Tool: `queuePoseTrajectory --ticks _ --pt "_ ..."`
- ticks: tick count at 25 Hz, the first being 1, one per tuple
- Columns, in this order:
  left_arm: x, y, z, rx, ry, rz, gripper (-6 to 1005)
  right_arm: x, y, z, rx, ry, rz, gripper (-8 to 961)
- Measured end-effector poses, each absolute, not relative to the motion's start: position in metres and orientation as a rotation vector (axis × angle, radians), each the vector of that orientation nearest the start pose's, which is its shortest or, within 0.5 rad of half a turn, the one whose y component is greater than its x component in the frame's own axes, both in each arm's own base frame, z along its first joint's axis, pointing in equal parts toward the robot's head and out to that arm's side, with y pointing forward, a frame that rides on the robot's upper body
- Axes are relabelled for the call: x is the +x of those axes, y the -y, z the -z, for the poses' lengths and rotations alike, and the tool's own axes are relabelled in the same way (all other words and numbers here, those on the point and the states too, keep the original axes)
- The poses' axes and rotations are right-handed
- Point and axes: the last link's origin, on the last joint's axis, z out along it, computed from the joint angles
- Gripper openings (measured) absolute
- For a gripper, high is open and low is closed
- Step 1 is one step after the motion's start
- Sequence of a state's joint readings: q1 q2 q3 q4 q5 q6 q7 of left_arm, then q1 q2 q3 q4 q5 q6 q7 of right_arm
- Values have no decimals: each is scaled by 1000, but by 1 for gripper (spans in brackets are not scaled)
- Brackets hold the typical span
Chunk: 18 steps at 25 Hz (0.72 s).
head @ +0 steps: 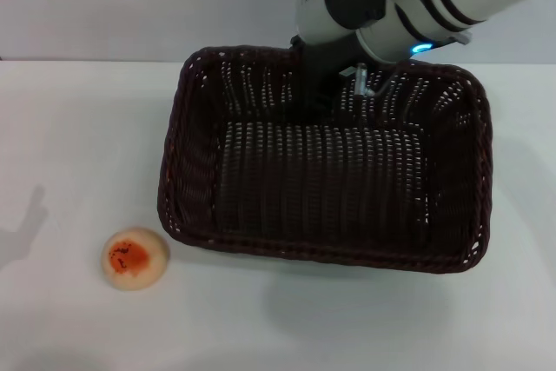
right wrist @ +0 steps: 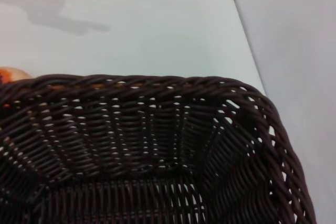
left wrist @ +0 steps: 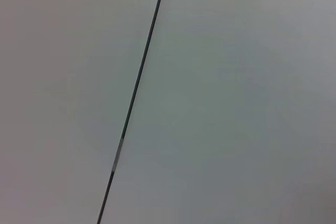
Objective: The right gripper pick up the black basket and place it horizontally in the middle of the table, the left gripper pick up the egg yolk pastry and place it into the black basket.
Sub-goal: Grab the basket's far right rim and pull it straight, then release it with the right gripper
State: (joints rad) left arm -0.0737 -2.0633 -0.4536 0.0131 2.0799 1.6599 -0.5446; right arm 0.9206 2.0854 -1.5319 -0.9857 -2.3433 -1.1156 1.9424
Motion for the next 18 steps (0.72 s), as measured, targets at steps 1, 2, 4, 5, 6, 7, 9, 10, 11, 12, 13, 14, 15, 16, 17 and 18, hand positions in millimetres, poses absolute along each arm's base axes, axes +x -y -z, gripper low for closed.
queuePoseTrajectory --ticks 1,2,4,5,6,7,9,10,11,12,13,14,15,16,17,18 --pt "-386 -171 -21 -1514 703 939 821 85 -410 69 -2815 172 275 414" --pt "-386 -171 -21 -1514 703 939 821 85 -410 69 -2815 172 275 494" --pt "-388 -169 -21 -1534 739 960 820 89 -409 65 -2801 168 260 618" --pt "-388 -169 -21 -1535 740 960 820 94 -407 63 -2790 174 251 662" --pt "-388 -168 -23 -1534 742 968 820 96 -407 64 -2789 181 254 705" --pt "-388 -168 -23 -1534 742 968 820 96 -407 64 -2789 181 254 749" --pt "-387 -168 -23 -1535 737 978 820 99 -405 68 -2786 200 270 795" --pt "-386 -168 -24 -1535 733 983 820 101 -404 70 -2781 213 283 799" --pt "-385 -168 -24 -1536 730 987 820 102 -403 72 -2773 228 295 802" --pt "-384 -168 -24 -1539 725 992 820 104 -403 74 -2763 242 308 806" --pt "-384 -168 -24 -1541 724 995 820 105 -402 76 -2747 261 326 809" --pt "-383 -168 -23 -1544 722 997 820 105 -402 76 -2747 261 326 809" --pt "-383 -168 -23 -1545 722 999 820 103 -401 76 -2738 273 328 809" --pt "-383 -168 -23 -1545 722 999 820 103 -401 76 -2738 273 328 809" --pt "-383 -167 -23 -1545 725 1000 820 102 -401 75 -2733 275 324 809" --pt "-383 -166 -22 -1545 728 1001 820 99 -399 72 -2725 269 307 809"
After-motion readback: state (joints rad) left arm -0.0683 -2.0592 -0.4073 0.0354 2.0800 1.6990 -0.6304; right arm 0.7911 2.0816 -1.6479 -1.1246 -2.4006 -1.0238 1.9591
